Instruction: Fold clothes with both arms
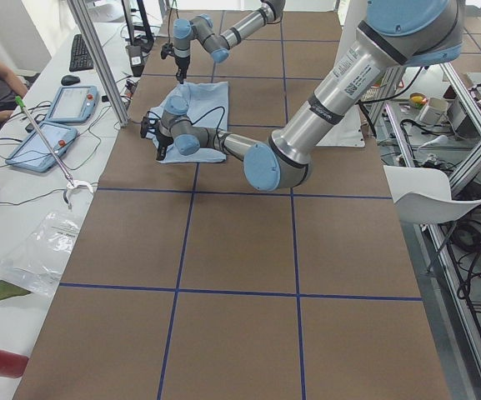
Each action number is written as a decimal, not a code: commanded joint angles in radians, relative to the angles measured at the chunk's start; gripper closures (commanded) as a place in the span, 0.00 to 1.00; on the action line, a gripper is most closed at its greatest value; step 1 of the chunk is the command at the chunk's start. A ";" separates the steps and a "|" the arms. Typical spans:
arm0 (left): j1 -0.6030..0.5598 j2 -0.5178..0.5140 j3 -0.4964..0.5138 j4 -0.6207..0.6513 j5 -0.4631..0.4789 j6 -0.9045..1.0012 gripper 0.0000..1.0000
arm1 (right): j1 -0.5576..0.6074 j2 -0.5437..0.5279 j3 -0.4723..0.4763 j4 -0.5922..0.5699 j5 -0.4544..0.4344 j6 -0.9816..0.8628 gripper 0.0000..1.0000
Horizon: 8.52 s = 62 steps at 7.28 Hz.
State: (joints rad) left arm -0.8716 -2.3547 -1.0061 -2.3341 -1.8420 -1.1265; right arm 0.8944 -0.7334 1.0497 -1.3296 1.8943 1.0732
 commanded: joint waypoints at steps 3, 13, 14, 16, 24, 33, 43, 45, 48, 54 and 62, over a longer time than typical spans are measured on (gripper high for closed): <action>-0.003 0.044 -0.072 -0.004 -0.003 -0.035 0.44 | -0.130 -0.428 0.612 0.009 0.006 0.347 0.19; -0.001 0.061 -0.072 -0.002 0.001 -0.039 0.43 | -0.158 -0.528 0.535 0.343 -0.001 0.812 0.21; 0.000 0.061 -0.072 -0.002 0.001 -0.039 0.43 | -0.169 -0.537 0.535 0.343 -0.004 0.809 0.21; 0.002 0.063 -0.072 -0.004 0.003 -0.039 0.43 | -0.178 -0.558 0.539 0.343 -0.004 0.810 0.20; 0.003 0.066 -0.074 -0.005 0.003 -0.078 0.43 | -0.193 -0.581 0.591 0.342 0.000 0.814 1.00; 0.175 0.377 -0.589 0.012 -0.069 -0.482 0.43 | -0.645 -0.779 1.150 -0.045 0.230 1.092 1.00; 0.373 0.348 -0.634 0.188 -0.034 -0.716 0.41 | -0.457 -0.729 1.116 -0.045 0.223 1.163 0.00; 0.373 0.342 -0.631 0.188 -0.034 -0.713 0.48 | -0.453 -0.730 1.116 -0.045 0.223 1.163 0.00; 0.373 0.339 -0.621 0.188 -0.014 -0.720 0.87 | -0.454 -0.730 1.100 -0.045 0.221 1.165 0.00; 0.144 0.144 -0.362 0.127 0.004 -0.396 1.00 | -0.439 -0.725 1.099 -0.037 0.209 1.163 0.00; 0.014 0.249 -0.376 -0.114 -0.154 -0.262 0.49 | -0.513 -0.410 0.952 -0.202 -0.102 0.853 0.00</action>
State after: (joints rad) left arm -0.8519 -2.2182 -1.2205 -2.4524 -1.9490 -1.3823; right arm 0.4430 -1.1963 2.0133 -1.4497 1.8758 2.0718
